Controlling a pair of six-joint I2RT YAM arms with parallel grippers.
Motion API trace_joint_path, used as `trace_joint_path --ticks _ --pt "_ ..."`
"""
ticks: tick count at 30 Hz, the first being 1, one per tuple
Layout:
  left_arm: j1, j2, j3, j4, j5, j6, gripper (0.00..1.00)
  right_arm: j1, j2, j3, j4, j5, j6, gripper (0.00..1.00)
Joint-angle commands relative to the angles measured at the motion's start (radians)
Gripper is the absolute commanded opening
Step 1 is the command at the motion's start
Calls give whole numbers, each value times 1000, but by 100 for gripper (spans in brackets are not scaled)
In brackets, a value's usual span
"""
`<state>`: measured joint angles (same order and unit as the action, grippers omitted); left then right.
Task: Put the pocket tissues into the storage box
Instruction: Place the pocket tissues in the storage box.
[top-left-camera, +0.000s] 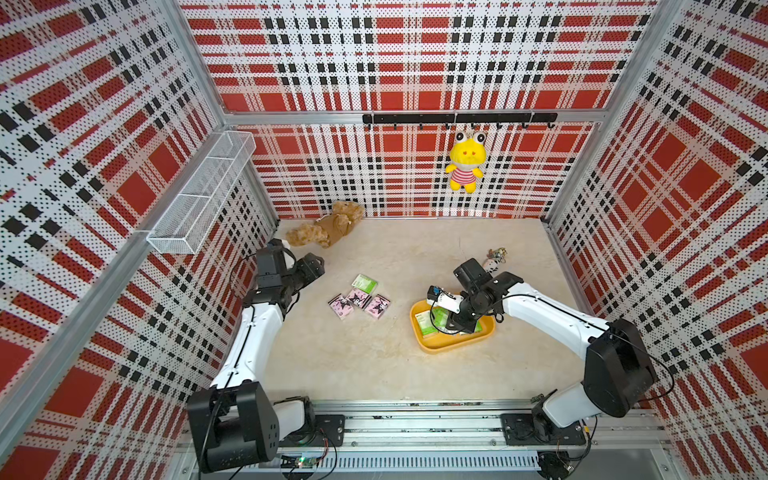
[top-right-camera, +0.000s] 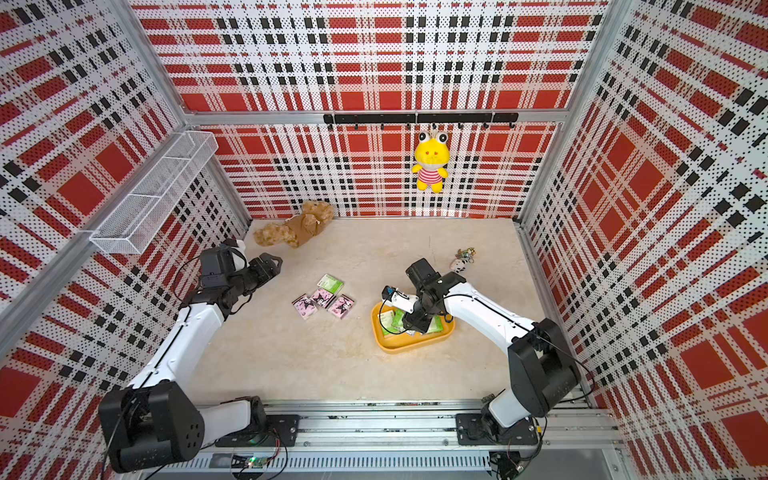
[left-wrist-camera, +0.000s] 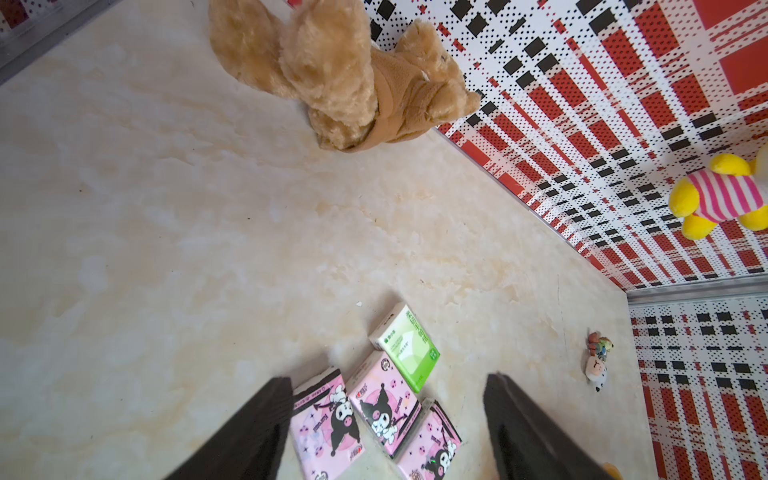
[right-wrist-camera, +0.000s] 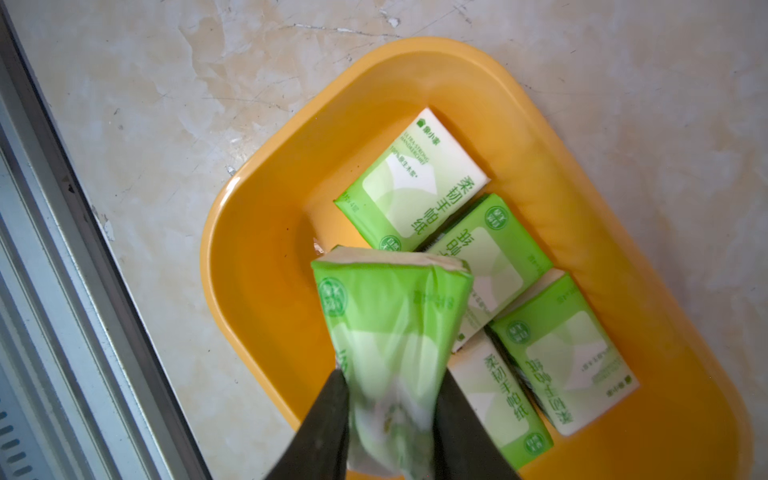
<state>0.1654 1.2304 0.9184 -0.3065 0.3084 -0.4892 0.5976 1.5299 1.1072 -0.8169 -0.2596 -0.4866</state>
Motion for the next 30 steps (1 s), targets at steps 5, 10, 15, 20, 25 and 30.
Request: trace_joint_path --ticks 5,10,15,20,25,30 --pt "7 -9 -9 21 12 18 79 39 31 -27 21 -6 -37 37" --pt "8 -6 -2 21 14 18 79 48 65 -26 21 -8 -54 37" --pt "10 -8 -5 21 12 18 79 56 73 -32 6 -8 -73 39" --pt "10 -1 -3 21 11 22 79 56 82 -33 8 -16 -54 69" --pt "13 0 3 22 14 22 79 56 87 -19 31 -16 -16 83" --pt "12 -5 2 21 15 23 79 54 51 16 82 -58 44 83"
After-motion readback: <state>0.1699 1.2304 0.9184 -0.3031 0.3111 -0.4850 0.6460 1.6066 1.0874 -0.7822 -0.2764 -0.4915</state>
